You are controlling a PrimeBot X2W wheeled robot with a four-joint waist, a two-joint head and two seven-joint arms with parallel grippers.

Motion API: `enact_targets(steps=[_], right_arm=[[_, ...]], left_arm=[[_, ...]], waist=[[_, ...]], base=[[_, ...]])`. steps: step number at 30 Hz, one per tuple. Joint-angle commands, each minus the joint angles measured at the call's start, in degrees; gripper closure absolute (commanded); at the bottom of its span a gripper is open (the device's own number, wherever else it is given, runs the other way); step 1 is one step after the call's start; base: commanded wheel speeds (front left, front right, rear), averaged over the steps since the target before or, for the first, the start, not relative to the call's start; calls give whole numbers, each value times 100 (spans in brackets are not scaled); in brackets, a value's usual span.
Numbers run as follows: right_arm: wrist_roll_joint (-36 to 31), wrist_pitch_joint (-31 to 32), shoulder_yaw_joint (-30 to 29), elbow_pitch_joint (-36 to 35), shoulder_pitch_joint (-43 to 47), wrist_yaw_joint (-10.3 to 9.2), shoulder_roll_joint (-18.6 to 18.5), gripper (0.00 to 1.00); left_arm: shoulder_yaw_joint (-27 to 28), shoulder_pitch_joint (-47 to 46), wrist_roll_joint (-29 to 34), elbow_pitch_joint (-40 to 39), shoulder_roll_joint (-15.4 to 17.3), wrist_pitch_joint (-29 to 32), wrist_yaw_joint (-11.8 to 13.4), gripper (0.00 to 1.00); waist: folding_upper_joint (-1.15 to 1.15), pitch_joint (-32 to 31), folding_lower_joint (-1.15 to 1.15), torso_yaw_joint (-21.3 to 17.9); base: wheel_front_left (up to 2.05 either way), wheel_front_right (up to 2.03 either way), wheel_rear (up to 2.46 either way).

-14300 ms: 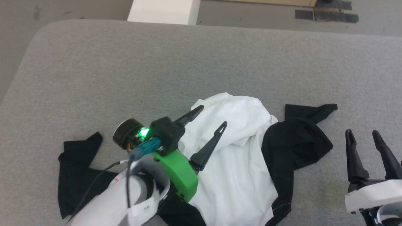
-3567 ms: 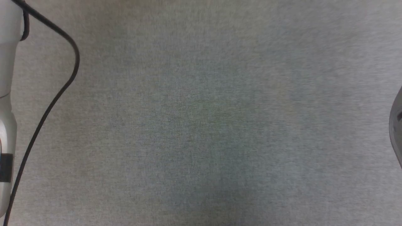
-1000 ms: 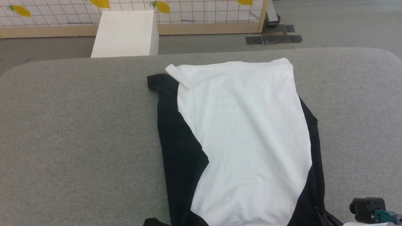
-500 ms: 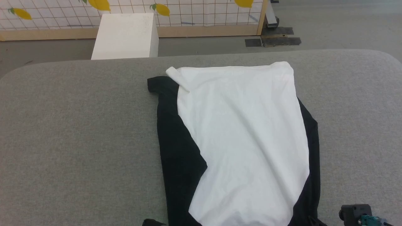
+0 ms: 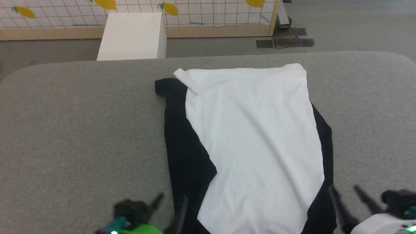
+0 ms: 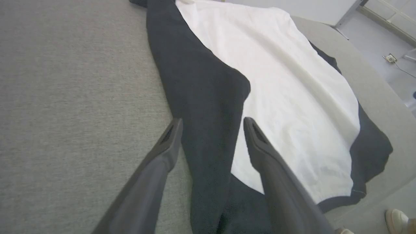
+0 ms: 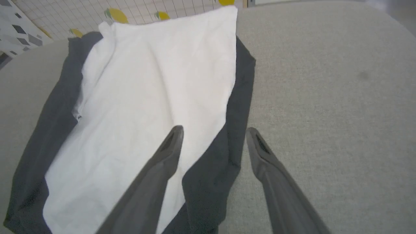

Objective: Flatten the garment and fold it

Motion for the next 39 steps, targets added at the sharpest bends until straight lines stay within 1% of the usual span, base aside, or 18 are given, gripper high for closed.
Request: enact_targets(steps=[1,3,5,7,8,12,13,15,16,21,23,24,26,28,32,34,35,39], right_arm=[[-81,-108,-119,-216,-169,-8,5,0],[-291,-270,-287,-503,-274,-8,10,0],[-535,-567,-426,-743,-424,-8,15,0],[-750,-886,-488,-873,-558,-8,20,0],[-822,-1039,-494,-902,-612,-8,22,0],[-1203,-1666,-463,-771,-713,-8,25,0],[-1291,-1794,-455,-670,-705,-8,25,0],[-1319,-2010,-468,-483,-693,-8,25,0],[-1336,-2095,-475,-402,-680,-8,26,0],[-1241,-2336,-526,-75,-617,-8,26,0],[-1175,-2344,-529,-27,-625,-8,26,0],[-1156,-2341,-532,-21,-639,-8,26,0],[-1136,-2321,-515,-32,-692,-8,26,0],[-1102,-2268,-502,-61,-764,-8,26,0],[-1120,-2184,-430,-211,-946,-8,26,0],[-1099,-2137,-399,-318,-1022,-8,27,0],[-1096,-2094,-392,-393,-1062,-8,27,0],[-1062,-1988,-399,-687,-1200,-8,27,0]], left_arm=[[202,45,64,-179,137,-167,144,0],[507,-15,260,-448,248,-488,390,0],[757,-113,575,-646,314,-888,605,0],[938,-184,872,-767,283,-1127,737,0],[979,-223,1033,-816,265,-1190,744,0],[1215,-209,1831,-853,21,-1282,918,0],[1297,-148,2027,-852,-105,-1285,964,0],[1424,7,2332,-850,-321,-1286,970,0],[1445,103,2448,-807,-380,-1287,948,0],[1697,451,2705,-623,-807,-1288,687,0],[1864,474,2776,-590,-889,-1288,580,0],[1964,464,2821,-584,-915,-1288,568,0],[2150,386,2863,-584,-931,-1289,468,0],[2315,179,2905,-536,-824,-1289,288,0],[2632,-502,2958,-435,-410,-1239,-80,0],[2739,-979,2849,-431,-183,-941,-335,0],[2784,-1287,2760,-431,-59,-721,-504,0],[2931,-2536,2275,-280,259,192,-1094,0]], waist=[[0,1,0,2],[0,6,0,8],[0,23,0,6],[0,43,0,-3],[0,54,0,-12],[0,87,0,-31],[0,89,0,-34],[0,82,0,-43],[0,80,0,-47],[0,79,0,-23],[0,89,0,-11],[0,107,0,-10],[0,166,0,-20],[0,263,0,-51],[0,566,0,-150],[0,782,0,-187],[0,925,0,-203],[0,1483,0,-215]], base=[[0,0,0],[0,0,0],[0,0,0],[0,0,0],[0,0,0],[0,0,0],[0,0,0],[0,0,0],[0,0,0],[0,0,0],[0,0,0],[0,0,0],[0,0,0],[0,0,0],[0,0,0],[0,0,0],[0,0,0],[0,0,0]])
